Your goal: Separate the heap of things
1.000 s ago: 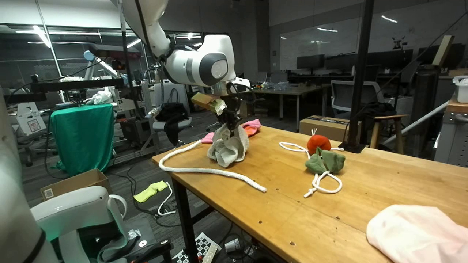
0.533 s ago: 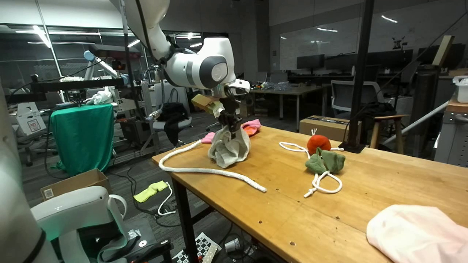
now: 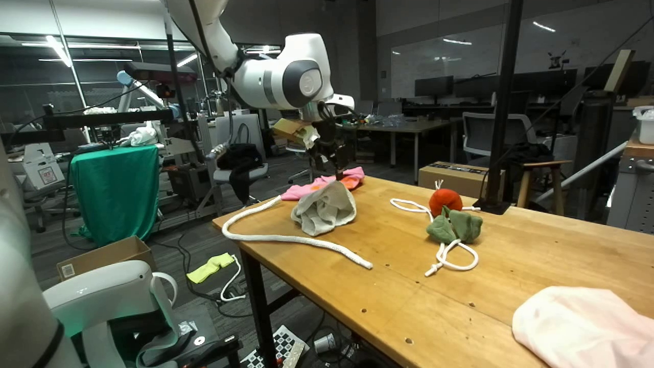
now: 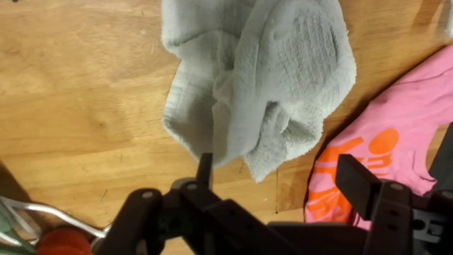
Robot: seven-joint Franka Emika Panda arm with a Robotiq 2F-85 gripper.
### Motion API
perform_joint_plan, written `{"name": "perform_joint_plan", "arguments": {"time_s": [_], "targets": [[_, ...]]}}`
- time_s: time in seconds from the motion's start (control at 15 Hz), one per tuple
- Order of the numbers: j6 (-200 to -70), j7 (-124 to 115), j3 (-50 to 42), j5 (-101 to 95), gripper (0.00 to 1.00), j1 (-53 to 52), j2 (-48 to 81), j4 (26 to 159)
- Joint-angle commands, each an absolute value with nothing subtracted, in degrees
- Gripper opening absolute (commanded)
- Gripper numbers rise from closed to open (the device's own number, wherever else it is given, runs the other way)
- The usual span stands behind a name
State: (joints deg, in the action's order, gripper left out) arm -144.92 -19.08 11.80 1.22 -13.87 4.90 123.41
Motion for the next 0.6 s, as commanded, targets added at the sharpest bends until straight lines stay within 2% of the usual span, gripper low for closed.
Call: {"name": "perform_joint_plan", "arguments": {"time_s": [0.0,0.53], "targets": [[-142.86,-20.26,10.48,-2.37,1.00,-13.02,2.51,120.09],[-142.79,-20.14,7.63,-11.70,1.00,-10.58,5.59,112.44]]}}
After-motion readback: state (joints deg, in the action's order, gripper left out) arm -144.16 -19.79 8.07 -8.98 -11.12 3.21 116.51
